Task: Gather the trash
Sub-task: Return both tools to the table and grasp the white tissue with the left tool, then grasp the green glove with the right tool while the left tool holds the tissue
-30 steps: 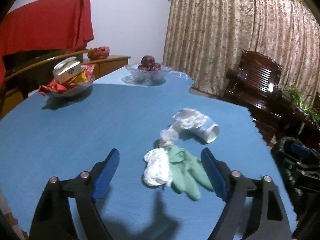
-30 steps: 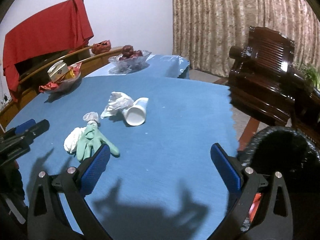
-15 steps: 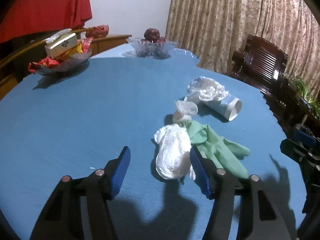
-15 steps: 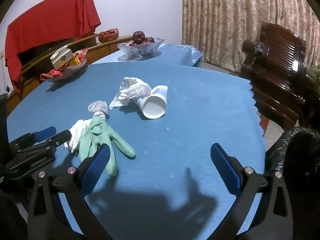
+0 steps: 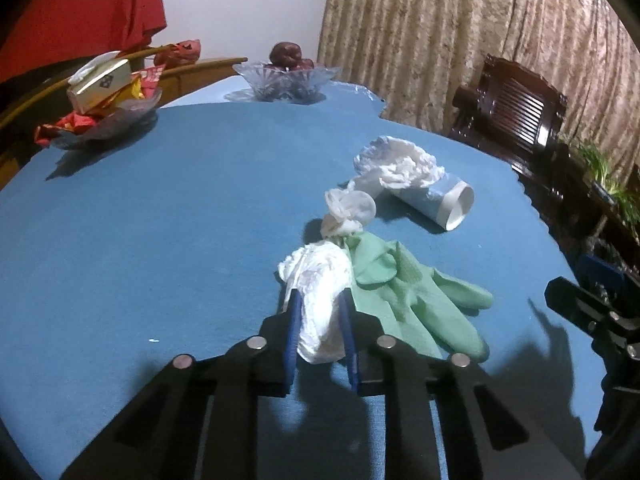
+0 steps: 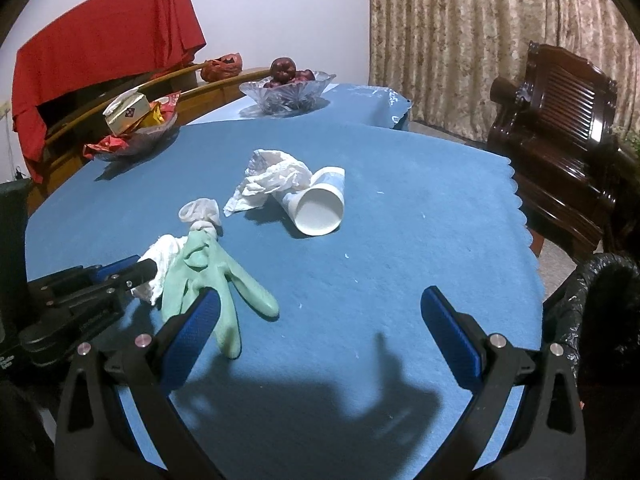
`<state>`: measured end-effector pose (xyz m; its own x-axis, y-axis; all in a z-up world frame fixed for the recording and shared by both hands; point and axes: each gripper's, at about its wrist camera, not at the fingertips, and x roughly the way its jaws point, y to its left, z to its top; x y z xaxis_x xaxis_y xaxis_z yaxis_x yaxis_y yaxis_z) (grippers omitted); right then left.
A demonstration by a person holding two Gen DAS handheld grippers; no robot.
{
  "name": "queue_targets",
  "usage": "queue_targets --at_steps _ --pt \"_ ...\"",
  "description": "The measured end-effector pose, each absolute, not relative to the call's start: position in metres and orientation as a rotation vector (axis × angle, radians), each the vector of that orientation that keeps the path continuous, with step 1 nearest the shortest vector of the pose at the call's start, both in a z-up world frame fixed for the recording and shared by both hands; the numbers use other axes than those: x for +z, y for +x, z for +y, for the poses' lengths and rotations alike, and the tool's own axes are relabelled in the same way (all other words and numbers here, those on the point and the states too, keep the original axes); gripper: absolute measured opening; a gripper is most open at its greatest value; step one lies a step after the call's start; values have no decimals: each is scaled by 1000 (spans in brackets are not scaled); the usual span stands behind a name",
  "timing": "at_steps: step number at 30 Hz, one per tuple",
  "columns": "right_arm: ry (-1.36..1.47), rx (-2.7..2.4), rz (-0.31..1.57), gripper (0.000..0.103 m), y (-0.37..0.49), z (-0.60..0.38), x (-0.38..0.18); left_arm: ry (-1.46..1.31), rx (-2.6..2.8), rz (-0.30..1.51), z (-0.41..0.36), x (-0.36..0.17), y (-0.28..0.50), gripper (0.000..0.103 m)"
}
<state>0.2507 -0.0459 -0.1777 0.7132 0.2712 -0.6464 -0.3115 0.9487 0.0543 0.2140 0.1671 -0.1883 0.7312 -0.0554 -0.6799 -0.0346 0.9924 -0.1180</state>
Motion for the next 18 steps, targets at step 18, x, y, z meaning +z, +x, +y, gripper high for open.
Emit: queue_targets --at_steps 18 --pt "-66 438 722 97 278 26 -184 -139 121 670 222 -159 195 16"
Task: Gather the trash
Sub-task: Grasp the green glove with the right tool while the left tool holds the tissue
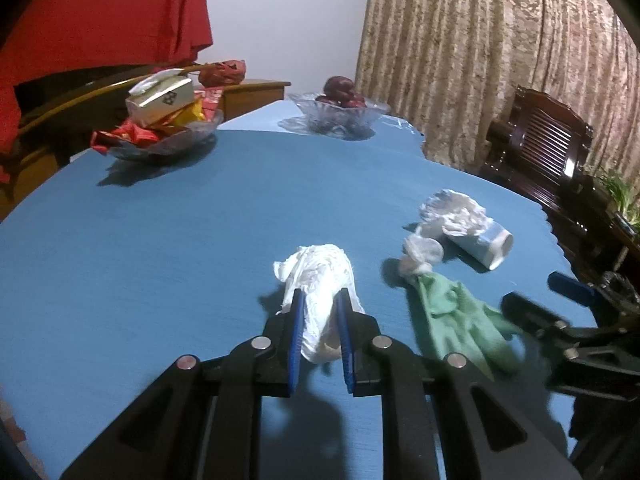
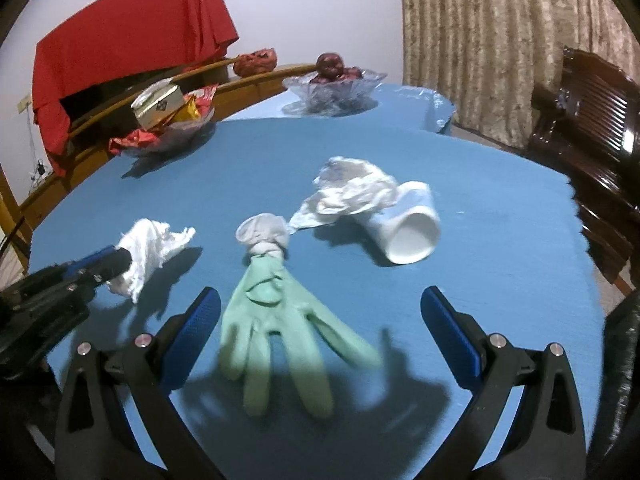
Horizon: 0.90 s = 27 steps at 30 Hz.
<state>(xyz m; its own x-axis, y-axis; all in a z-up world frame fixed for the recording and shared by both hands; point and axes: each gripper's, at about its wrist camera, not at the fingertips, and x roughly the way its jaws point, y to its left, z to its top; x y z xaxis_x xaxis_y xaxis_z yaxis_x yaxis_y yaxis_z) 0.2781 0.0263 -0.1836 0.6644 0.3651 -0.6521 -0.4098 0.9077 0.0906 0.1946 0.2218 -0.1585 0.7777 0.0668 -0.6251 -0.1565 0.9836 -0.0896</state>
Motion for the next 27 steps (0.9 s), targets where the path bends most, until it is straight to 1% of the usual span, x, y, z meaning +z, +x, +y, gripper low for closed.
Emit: queue_targets --at_steps 2,5,7,8,9,10,11,13,15,16,17,18,20,27 --pt "-80 435 742 96 283 36 -189 -138 129 667 226 -158 195 16" --pt "-96 437 774 86 291 48 -197 -139 137 664 232 -158 195 16" --pt "-110 441 803 82 295 56 -204 -142 140 663 234 -158 195 16" --pt "-116 444 819 78 297 59 -207 -143 140 663 235 -158 196 16" --pt "-121 453 835 69 298 60 -211 -145 140 662 237 -158 196 16" --pt "-126 462 854 64 299 62 -214 -147 141 661 237 -158 196 16" --pt "-133 466 872 59 299 64 -217 -149 142 661 238 -158 196 16" --pt "-139 481 874 52 298 66 -218 -153 142 660 239 -158 195 16" --pt "-138 499 875 34 297 67 -216 -153 141 660 239 -159 195 16" --pt "-136 500 874 29 297 67 -216 -153 140 661 238 -159 195 16" --pt "-132 498 875 20 297 66 -216 -152 139 661 238 -158 195 16" --pt "-131 501 875 16 296 65 -215 -152 138 660 238 -158 195 16" --pt "-133 512 872 10 295 63 -214 -152 134 659 236 -157 194 16" --pt "-89 501 828 9 283 47 -198 -152 118 654 225 -150 192 16"
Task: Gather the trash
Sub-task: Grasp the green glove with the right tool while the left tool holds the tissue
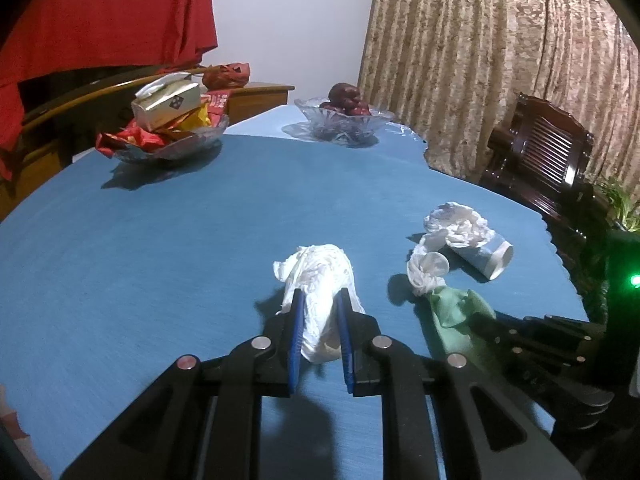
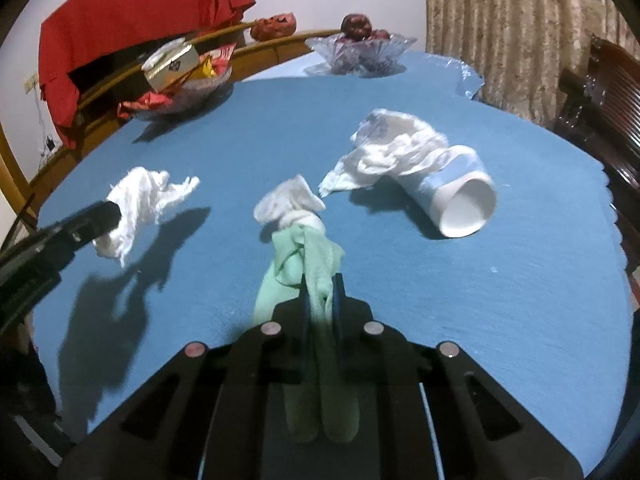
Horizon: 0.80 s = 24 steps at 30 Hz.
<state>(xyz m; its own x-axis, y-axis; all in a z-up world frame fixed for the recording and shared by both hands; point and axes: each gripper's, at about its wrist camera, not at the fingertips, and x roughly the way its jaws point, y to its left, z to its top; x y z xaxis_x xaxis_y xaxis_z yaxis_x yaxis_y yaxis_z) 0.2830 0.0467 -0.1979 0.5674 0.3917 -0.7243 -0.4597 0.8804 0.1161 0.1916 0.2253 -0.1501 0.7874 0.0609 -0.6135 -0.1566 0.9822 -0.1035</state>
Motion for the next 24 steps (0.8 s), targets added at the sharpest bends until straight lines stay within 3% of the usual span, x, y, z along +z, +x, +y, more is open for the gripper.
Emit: queue_targets --at_steps 24 --pt "-3 383 648 9 237 -60 -112 -94 -50 576 124 -93 183 16"
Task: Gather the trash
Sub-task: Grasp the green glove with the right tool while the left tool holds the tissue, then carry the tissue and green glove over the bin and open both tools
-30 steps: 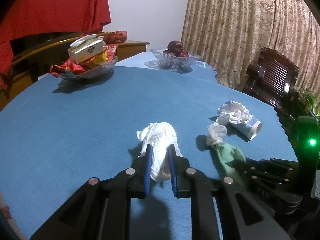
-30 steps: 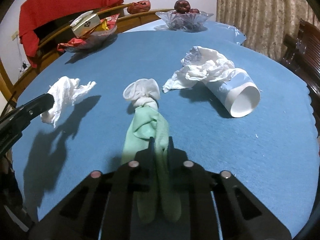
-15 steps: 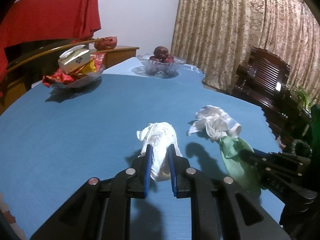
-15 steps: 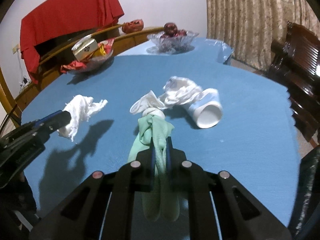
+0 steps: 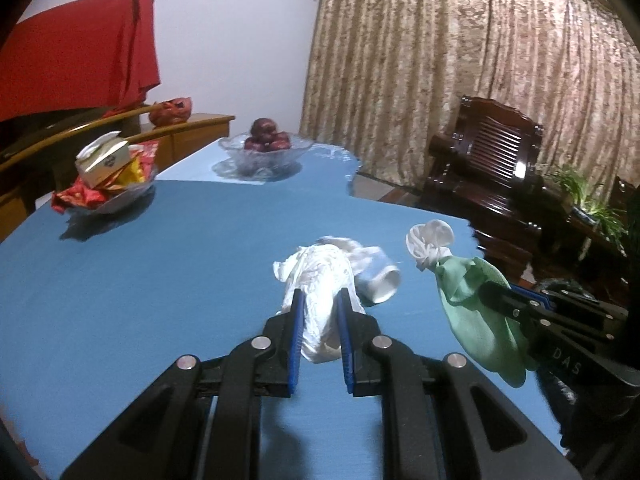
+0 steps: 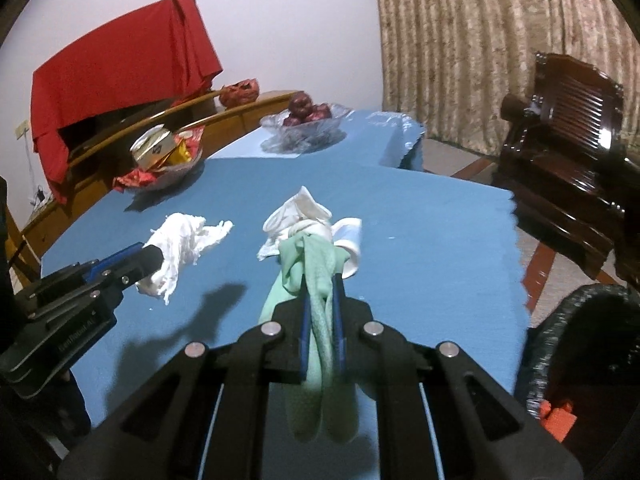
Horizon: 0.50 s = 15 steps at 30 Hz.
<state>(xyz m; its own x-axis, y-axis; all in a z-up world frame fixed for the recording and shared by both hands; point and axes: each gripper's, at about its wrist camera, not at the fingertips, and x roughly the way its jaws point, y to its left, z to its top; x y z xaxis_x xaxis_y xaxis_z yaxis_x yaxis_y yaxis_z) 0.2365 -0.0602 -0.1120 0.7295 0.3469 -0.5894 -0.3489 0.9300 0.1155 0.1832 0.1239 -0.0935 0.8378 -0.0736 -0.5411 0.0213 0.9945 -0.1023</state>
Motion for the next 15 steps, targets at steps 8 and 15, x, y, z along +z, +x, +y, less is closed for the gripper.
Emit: queue_targets --at_steps 8,15 --pt "23 308 615 9 221 -110 -98 -80 -135 559 78 -81 182 16" --pt "46 222 596 9 203 -161 -91 -61 -226 556 31 -75 185 16"
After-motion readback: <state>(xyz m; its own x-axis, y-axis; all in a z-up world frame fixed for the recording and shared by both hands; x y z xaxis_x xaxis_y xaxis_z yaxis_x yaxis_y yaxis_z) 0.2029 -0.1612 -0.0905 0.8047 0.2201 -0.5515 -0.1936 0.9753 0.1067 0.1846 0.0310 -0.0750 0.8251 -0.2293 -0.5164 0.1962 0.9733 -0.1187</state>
